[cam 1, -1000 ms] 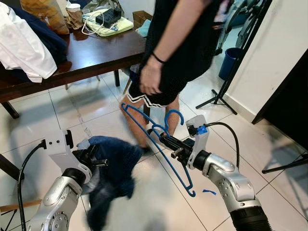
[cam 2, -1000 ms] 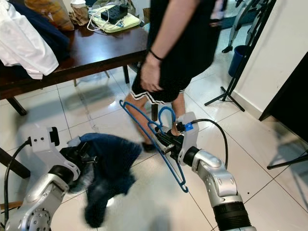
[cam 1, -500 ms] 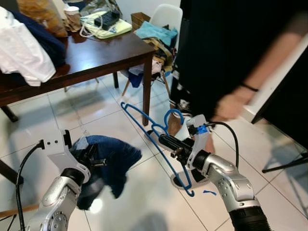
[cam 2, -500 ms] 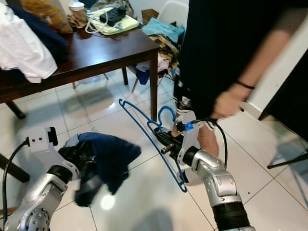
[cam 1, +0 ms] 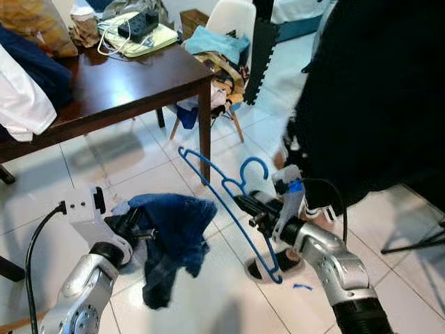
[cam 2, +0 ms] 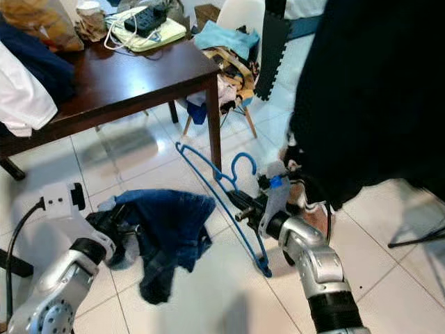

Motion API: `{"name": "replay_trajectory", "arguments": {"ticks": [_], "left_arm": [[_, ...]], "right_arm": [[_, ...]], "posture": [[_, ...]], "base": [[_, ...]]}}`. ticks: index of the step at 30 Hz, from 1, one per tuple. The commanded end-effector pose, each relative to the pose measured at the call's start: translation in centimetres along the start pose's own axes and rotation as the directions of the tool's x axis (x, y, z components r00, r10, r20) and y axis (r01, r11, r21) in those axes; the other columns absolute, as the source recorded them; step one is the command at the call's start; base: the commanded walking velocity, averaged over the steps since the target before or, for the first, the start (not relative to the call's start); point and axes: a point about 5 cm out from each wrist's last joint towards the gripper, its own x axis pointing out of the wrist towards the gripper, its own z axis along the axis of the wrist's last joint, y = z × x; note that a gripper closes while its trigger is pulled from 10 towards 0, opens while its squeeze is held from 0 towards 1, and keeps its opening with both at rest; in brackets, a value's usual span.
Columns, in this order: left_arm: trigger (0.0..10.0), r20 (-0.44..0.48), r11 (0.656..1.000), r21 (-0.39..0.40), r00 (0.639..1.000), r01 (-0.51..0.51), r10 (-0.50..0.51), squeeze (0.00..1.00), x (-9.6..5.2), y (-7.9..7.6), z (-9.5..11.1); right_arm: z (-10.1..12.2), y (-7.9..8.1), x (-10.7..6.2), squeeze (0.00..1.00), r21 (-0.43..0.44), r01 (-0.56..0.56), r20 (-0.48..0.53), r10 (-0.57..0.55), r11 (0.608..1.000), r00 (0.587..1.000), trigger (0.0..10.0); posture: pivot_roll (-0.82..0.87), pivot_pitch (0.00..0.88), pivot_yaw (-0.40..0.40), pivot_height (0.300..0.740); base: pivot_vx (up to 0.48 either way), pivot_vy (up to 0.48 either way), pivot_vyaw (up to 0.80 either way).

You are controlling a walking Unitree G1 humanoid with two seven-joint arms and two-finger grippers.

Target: Hang hanger

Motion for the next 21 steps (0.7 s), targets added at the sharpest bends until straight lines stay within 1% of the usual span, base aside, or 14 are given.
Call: {"name": "replay_trajectory", "arguments": {"ticks": [1, 18, 21], "left_arm": [[10.0, 0.036, 1.0, 0.015, 0.999, -0.015, 0.014, 0.0, -0.29, 0.45, 0.43], [10.0, 0.042, 1.0, 0.014, 0.999, -0.009, 0.008, 0.0, -0.29, 0.25, 0.43], [10.0, 0.045, 1.0, 0.024, 0.999, -0.006, 0.005, 0.0, -0.28, 0.31, 0.52]], "right_arm": [[-0.13, 0.24, 0.14, 0.0, 0.015, -0.016, 0.013, 0.016, 1.0, 1.0, 10.0], [-0.16, 0.14, 0.11, 0.0, 0.015, -0.015, 0.012, 0.015, 1.0, 1.0, 10.0], [-0.21, 0.17, 0.14, 0.0, 0.014, -0.015, 0.013, 0.014, 1.0, 1.0, 10.0]], "posture": [[-0.04, 0.147, 0.004, 0.74], [-0.04, 0.141, 0.004, 0.74], [-0.04, 0.138, 0.007, 0.74]], "base": [[0.48, 0.0, 0.0], [0.48, 0.0, 0.0], [0.48, 0.0, 0.0]]}}
